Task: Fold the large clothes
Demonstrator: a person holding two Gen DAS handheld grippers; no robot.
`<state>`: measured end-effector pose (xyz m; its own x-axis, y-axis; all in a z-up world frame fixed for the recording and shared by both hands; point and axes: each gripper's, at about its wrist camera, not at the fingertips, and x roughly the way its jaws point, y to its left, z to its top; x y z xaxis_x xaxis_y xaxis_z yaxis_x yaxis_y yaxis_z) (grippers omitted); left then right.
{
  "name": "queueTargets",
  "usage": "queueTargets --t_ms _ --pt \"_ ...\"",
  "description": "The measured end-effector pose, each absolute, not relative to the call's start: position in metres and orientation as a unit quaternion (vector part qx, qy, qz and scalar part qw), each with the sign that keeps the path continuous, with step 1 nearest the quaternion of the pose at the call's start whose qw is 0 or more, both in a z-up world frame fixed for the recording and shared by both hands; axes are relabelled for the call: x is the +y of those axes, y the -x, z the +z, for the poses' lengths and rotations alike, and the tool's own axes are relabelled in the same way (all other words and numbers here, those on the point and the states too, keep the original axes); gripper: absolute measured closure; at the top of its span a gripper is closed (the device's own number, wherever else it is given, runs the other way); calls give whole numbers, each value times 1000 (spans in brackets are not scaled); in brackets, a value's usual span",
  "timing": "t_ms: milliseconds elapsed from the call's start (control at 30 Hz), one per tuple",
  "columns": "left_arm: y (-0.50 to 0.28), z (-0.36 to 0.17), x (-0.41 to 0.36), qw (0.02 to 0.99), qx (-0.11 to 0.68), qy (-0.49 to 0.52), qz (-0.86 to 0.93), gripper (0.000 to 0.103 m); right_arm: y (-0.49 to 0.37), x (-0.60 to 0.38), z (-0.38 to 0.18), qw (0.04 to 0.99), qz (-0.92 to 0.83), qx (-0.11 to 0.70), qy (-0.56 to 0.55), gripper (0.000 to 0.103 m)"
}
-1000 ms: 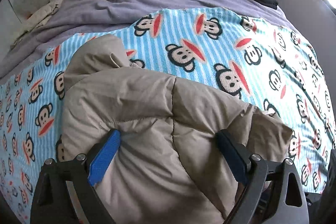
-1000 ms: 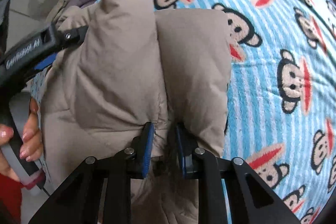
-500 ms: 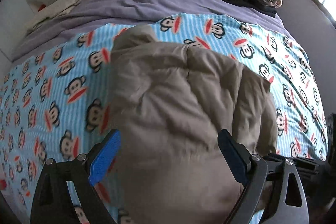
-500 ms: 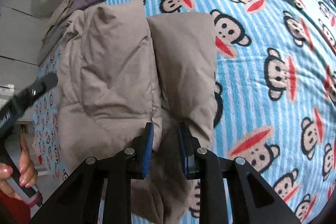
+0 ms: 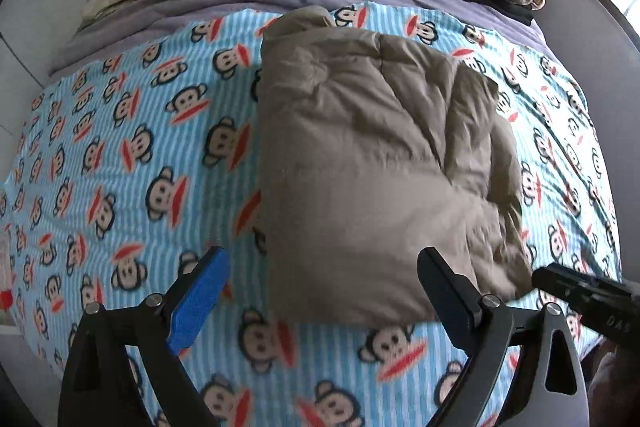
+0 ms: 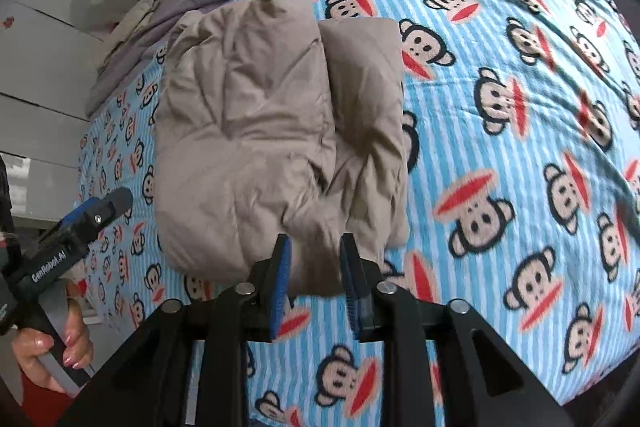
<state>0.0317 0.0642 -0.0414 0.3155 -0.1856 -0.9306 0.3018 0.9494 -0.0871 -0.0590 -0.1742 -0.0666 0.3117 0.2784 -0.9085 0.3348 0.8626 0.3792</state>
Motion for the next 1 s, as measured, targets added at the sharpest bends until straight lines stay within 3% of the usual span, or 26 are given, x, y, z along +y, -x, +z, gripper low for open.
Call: queueTargets --t_ms 33,100,133,267,333,467,600,1000 --pt "-26 -40 67 810 565 -50 -149 7 62 -172 -63 770 -22 584 -257 48" --pt "-13 -36 74 815 559 -49 -144 7 69 -167 -53 778 -30 578 -244 47" --pt "-8 -34 77 816 558 -49 -141 1 72 -166 -49 781 -33 577 -238 47" --pt "5 -24 89 824 550 -40 -129 0 79 -161 -32 791 -52 570 -218 42" --pt "9 -17 94 830 543 -38 -121 0 82 -158 -21 800 -65 560 -203 28" --pt "13 -2 99 843 526 -30 -110 0 84 -152 3 823 -90 533 -171 22" --pt "16 10 99 852 512 -30 -104 0 88 -145 21 842 -107 507 -152 0" --pt "25 22 99 862 496 -37 -96 0 87 -130 44 860 -139 478 -115 0"
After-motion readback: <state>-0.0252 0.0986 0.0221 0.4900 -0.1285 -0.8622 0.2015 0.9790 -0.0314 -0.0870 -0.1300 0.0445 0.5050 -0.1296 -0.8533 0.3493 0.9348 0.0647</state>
